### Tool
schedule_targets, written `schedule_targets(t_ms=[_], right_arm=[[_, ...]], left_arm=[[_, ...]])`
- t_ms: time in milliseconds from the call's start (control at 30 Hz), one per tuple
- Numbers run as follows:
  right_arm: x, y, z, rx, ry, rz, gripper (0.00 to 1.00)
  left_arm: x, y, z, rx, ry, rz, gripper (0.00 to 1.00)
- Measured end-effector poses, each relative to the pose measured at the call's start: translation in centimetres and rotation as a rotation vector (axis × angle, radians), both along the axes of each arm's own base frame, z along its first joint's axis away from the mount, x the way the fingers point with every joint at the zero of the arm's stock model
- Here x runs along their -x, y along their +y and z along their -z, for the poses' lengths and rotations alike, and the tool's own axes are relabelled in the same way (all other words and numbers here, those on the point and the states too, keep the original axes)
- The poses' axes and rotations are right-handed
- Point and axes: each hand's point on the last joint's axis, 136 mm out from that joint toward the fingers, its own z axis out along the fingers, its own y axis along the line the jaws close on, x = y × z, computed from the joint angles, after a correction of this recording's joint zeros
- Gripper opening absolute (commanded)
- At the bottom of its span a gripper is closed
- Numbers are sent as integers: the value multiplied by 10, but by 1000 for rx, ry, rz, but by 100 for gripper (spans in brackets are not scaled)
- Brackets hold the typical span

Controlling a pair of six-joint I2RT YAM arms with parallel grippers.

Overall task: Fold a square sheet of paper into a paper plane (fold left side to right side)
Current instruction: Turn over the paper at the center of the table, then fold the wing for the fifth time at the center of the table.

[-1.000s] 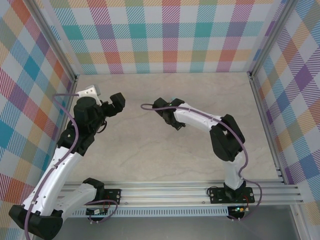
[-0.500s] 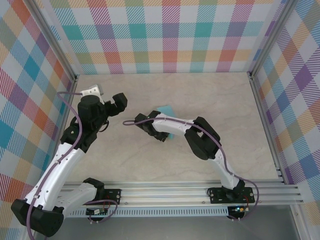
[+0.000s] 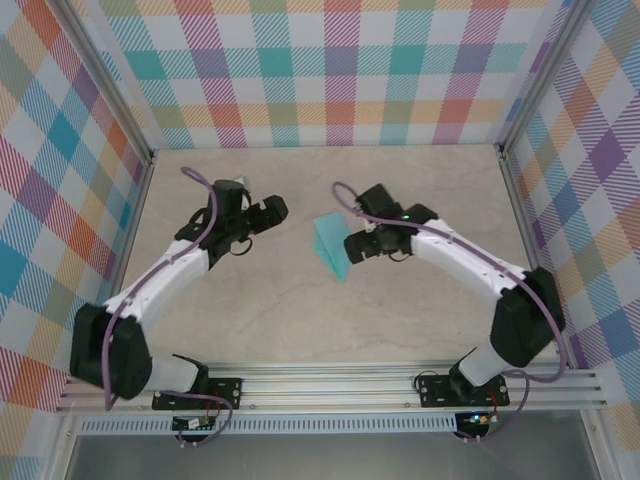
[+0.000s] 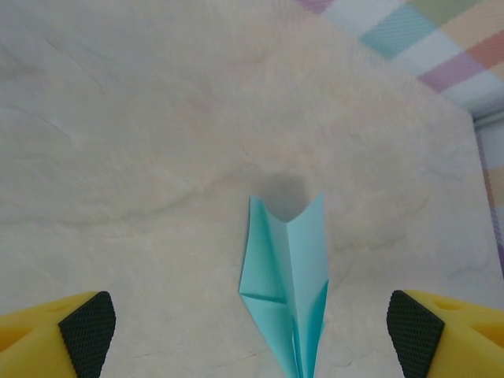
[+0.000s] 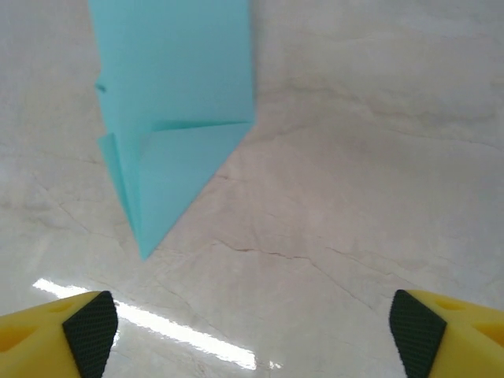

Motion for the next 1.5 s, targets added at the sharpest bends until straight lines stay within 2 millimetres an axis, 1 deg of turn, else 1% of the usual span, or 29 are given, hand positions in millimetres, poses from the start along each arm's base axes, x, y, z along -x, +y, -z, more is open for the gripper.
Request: schedule_targets(t_ms=[33, 100, 133, 200, 300, 367, 467, 600, 700, 767, 800, 867, 933, 1033, 1100, 1167, 1233, 1300, 1400, 1500], right_arm=[[-2, -10, -2, -59, 1, 40, 100], [-4, -20, -5, -189, 3, 103, 99], [-4, -22, -6, -254, 7, 121, 100], [-6, -21, -7, -374, 21, 147, 100], [-8, -14, -6, -495, 55, 154, 100], [-8, -8, -8, -552, 77, 140, 100], [-10, 0, -14, -609, 83, 111, 100], [-8, 5, -14, -657, 99, 78, 100], [-7, 3, -6, -686, 127, 74, 100], [-8, 0, 1, -706, 146, 78, 100], [-9, -2, 3, -714, 152, 78, 100], [-11, -6, 6, -743, 169, 75, 100], [-16, -8, 7, -788, 177, 62, 99], [-23, -9, 12, -846, 198, 37, 94], [-26, -8, 21, -875, 227, 16, 91], [-26, -3, 30, -903, 272, -11, 88], [-27, 3, 38, -942, 324, -40, 86], [-29, 9, 42, -977, 359, -70, 85], [-33, 15, 40, -1024, 377, -122, 84], [-35, 23, 32, -1066, 383, -182, 82]], left_arm=[[-2, -9, 16, 9, 41, 24, 89], [-3, -27, 43, 21, 107, 68, 88], [-4, -37, 55, 28, 137, 90, 87], [-6, -53, 71, 48, 176, 127, 85], [-14, -75, 87, 82, 209, 170, 81], [-21, -89, 95, 100, 223, 198, 74], [-27, -105, 106, 124, 239, 229, 66], [-30, -114, 119, 145, 264, 249, 45], [-30, -118, 126, 163, 277, 263, 29], [-29, -122, 125, 180, 276, 283, 19], [-29, -123, 123, 192, 269, 291, 16], [-31, -126, 119, 224, 246, 307, 11], [-27, -126, 118, 260, 234, 329, 7], [-16, -118, 120, 301, 243, 344, 3], [-11, -111, 116, 325, 239, 355, 1], [-8, -107, 105, 350, 218, 379, 1], [-5, -106, 88, 372, 183, 418, 0], [-2, -108, 69, 392, 140, 468, 0], [5, -114, 47, 419, 87, 541, 0], [11, -117, 38, 440, 74, 590, 0]])
